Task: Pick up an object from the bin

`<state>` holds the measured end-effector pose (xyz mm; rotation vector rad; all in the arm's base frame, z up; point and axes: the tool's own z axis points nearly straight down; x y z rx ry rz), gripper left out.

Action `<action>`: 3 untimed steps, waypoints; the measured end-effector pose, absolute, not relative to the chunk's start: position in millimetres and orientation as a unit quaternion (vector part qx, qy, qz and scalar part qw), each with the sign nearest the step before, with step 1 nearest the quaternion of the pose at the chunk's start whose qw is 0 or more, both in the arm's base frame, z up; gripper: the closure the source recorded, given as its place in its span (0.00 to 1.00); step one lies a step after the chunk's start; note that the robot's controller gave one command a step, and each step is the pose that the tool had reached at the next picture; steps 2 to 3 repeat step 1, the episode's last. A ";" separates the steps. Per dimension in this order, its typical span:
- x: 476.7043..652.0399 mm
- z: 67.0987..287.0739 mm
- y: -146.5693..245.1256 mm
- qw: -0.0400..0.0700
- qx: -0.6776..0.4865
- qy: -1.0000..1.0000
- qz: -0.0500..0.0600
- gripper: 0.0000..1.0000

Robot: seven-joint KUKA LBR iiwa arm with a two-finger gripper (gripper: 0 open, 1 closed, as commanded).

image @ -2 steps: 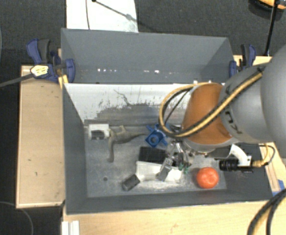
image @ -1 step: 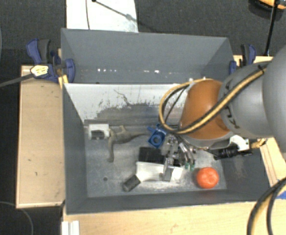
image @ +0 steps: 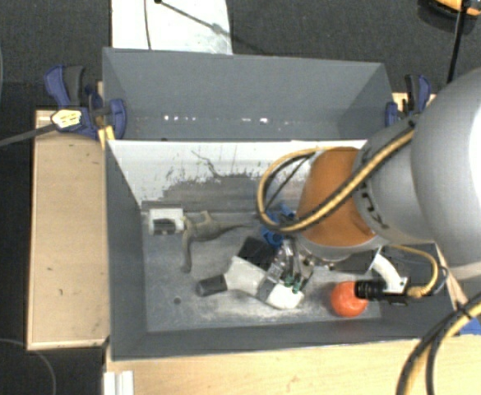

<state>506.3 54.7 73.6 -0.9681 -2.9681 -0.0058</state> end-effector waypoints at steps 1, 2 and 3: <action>506.5 73.6 54.6 0.010 -0.310 -0.951 -0.002 1.00; 506.5 73.6 54.6 0.010 -0.310 -0.951 -0.002 1.00; 506.5 73.6 54.6 0.010 -0.310 -0.951 -0.002 1.00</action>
Offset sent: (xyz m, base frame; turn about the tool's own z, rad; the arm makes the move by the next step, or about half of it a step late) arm 0.0000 0.0002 0.0469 0.0000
